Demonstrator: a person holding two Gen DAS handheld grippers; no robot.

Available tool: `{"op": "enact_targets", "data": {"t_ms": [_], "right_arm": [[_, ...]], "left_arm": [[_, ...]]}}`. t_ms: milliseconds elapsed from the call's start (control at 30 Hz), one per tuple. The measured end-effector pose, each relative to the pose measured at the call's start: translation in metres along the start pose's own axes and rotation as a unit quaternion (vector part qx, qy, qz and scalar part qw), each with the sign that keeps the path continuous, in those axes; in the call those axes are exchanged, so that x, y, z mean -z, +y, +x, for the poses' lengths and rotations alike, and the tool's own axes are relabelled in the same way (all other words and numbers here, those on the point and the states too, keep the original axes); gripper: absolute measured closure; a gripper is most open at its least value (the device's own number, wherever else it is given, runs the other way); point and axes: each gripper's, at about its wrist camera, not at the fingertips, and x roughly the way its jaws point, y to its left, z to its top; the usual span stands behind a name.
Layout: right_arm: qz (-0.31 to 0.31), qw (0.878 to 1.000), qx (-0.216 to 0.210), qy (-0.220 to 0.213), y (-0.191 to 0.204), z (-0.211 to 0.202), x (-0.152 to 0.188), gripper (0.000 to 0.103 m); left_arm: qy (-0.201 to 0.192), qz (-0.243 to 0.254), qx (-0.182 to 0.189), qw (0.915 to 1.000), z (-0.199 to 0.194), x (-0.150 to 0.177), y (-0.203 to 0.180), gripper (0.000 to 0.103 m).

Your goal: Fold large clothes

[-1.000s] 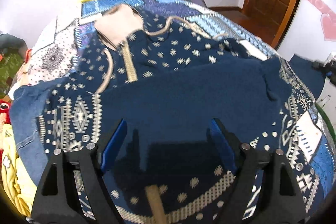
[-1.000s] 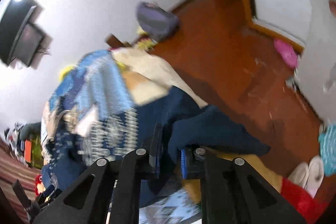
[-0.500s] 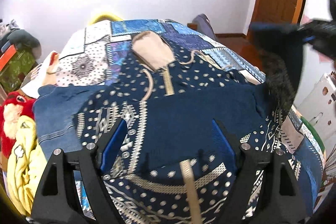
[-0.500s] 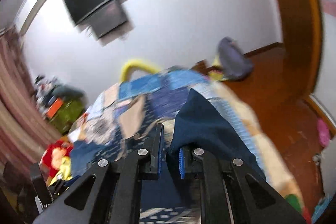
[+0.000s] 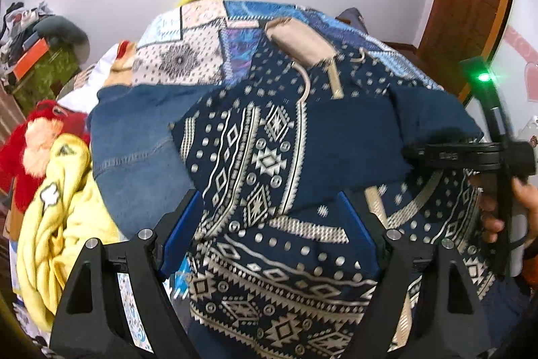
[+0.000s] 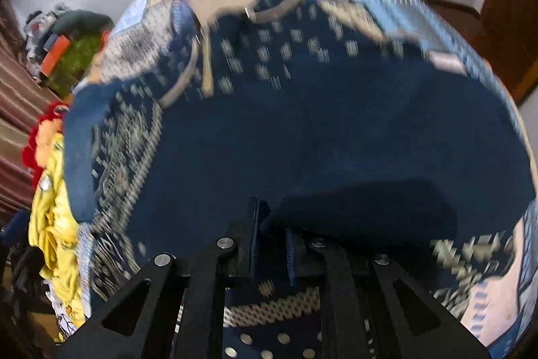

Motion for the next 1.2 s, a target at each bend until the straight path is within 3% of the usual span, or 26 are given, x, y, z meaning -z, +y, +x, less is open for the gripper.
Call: {"op": "enact_targets", "data": {"t_ms": [267,367,467,567,700,867,1033,1133,1200], "right_arm": [[-0.039,0.998,-0.001,0.039,0.000,-0.022,0.029,0.093],[-0.024,0.994,-0.058,0.093,-0.005,-0.025,0.043,0.093],[-0.020,0.988,-0.100,0.115,-0.014,-0.034,0.053,0.093],[-0.020,0.991,-0.106,0.081,-0.031,-0.059,0.057,0.093],[-0.022,0.999,-0.040,0.003,-0.069,-0.103,0.054,0.093],[0.007,0.999,0.026,-0.048,-0.136,-0.143,0.051,0.093],[0.034,0.997,0.046,-0.054,-0.186,-0.157,0.053,0.093],[0.049,0.997,0.043,-0.051,-0.198,-0.151,0.056,0.093],[0.060,0.996,0.039,-0.048,-0.205,-0.146,0.057,0.093]], "left_arm": [[0.016,-0.004,0.022,0.9996,0.002,0.009,-0.016,0.022],[0.019,0.018,0.024,0.9994,0.002,0.006,-0.031,0.022],[0.016,0.039,0.029,0.9987,0.000,-0.002,-0.050,0.022],[0.008,0.063,0.036,0.9973,-0.002,-0.016,-0.075,0.022],[0.000,0.095,0.051,0.9942,0.003,-0.041,-0.117,0.022],[-0.001,0.153,0.059,0.9865,0.026,-0.059,-0.178,0.022],[0.019,0.236,0.029,0.9710,0.076,-0.053,-0.239,0.022],[0.017,0.284,-0.012,0.9586,0.102,-0.046,-0.266,0.022],[0.007,0.302,-0.015,0.9531,0.110,-0.045,-0.279,0.022]]}}
